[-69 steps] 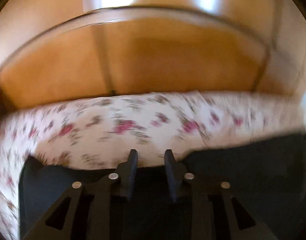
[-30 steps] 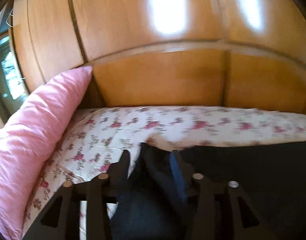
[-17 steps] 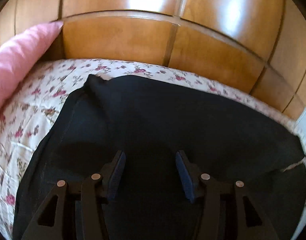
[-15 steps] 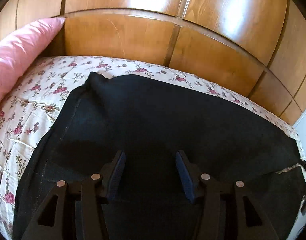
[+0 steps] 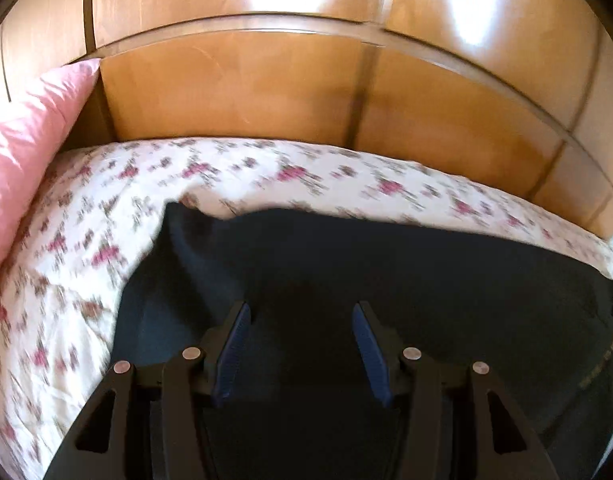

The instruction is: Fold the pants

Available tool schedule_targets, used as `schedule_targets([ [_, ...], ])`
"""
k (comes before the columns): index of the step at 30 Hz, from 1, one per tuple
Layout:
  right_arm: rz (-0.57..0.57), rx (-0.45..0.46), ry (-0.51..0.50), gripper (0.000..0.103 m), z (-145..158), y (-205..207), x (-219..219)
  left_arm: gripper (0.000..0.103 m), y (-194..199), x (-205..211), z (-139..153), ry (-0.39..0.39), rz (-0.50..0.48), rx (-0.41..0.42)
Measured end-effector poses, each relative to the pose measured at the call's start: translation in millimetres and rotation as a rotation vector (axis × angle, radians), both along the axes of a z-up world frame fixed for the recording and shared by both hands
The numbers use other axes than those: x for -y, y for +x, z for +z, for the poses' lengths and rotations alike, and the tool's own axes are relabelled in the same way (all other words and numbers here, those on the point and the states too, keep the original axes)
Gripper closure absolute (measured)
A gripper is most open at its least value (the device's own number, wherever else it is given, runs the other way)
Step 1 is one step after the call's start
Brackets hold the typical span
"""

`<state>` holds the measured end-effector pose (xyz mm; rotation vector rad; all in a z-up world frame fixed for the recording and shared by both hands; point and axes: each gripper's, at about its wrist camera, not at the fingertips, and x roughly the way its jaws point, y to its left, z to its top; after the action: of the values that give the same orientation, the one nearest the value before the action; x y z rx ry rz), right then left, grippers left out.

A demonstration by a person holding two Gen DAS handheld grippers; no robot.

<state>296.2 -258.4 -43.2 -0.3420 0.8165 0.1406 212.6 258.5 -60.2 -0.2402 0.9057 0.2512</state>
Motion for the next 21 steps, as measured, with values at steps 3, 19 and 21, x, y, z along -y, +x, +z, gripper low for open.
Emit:
schedule_targets([
  [3,-0.005,-0.035,-0.001,0.022,-2,29,-8,0.049,20,-21,-5,-0.007,0.051,-0.041],
  [19,-0.216,-0.231,-0.071,0.019,-14,132,90,0.035,44,-76,-13,-0.016,0.045,-0.024],
  [21,-0.244,-0.251,-0.082,0.019,-16,137,113,0.035,39,-88,-13,-0.020,0.086,-0.015],
])
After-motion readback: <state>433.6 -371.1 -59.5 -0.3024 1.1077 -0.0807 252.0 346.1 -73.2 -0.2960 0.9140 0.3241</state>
